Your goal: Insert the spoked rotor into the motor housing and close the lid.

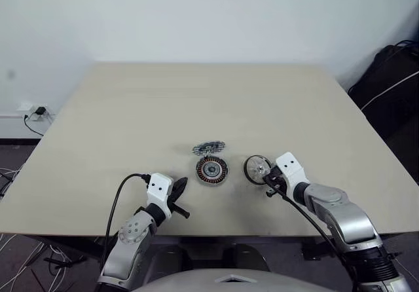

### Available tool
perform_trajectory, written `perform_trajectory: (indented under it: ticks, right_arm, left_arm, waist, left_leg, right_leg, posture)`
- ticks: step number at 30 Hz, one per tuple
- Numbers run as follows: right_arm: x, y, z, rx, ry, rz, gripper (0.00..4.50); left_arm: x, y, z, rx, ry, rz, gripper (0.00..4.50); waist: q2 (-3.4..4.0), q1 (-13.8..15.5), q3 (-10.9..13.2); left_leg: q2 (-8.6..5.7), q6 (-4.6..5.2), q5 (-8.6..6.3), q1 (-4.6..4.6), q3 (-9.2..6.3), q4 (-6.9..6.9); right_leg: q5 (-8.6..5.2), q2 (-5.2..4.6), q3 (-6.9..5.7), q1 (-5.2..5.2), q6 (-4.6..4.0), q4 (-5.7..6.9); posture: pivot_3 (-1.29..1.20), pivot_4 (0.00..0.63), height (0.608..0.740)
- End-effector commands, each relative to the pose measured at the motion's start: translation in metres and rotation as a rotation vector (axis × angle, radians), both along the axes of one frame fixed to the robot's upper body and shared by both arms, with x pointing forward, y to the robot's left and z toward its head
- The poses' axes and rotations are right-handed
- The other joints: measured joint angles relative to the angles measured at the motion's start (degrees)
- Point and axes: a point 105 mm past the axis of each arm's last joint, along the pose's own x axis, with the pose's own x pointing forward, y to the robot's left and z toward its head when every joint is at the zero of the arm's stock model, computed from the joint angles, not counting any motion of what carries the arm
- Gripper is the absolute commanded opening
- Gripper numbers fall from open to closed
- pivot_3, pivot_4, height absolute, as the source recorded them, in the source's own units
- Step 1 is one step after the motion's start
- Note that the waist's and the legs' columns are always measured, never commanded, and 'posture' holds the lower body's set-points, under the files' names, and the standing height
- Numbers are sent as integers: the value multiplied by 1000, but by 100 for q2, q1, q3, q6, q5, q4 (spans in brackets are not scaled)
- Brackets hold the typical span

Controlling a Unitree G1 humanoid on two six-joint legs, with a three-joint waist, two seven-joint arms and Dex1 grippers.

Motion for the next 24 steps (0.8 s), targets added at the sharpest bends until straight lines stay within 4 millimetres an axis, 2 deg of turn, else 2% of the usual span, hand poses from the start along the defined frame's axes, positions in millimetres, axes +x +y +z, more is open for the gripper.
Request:
perform_trajectory:
  ticks: [1,4,8,17,24]
  right_arm:
    - [5,17,35,-20,-102,171,19]
    - [-4,33,40,-34,-71,318,19]
    - [-10,49,40,-39,-43,432,19]
    - [7,80,35,-70,-74,533,19]
    - [23,90,30,-113,-95,553,19]
  left_arm:
    - [7,-3,18,-8,-76,-7,0]
    - [7,-4,18,-9,-77,-9,0]
    - [7,-4,18,-12,-77,-8,0]
    - [6,-3,18,-16,-74,8,0]
    - [6,-2,18,-15,-77,20,0]
  waist:
    - [0,0,0]
    - [-3,-1,0]
    - [-7,4,-1]
    - [-12,4,2]
    - [-12,0,1]
  left_leg:
    - [0,1,-1,0,0,2]
    - [2,11,-6,0,-2,5]
    - [2,13,-8,0,-5,8]
    - [2,-3,2,-4,-5,23]
    - [2,-4,3,-7,-4,24]
  right_leg:
    - [0,0,0,0,0,0]
    - [0,1,-1,1,0,1]
    - [0,1,-4,2,0,2]
    - [6,-1,-2,5,7,2]
    - [6,-1,-3,3,6,2]
  posture:
    - [0,0,740]
    - [0,0,740]
    - [0,0,740]
    - [0,0,740]
    - [0,0,740]
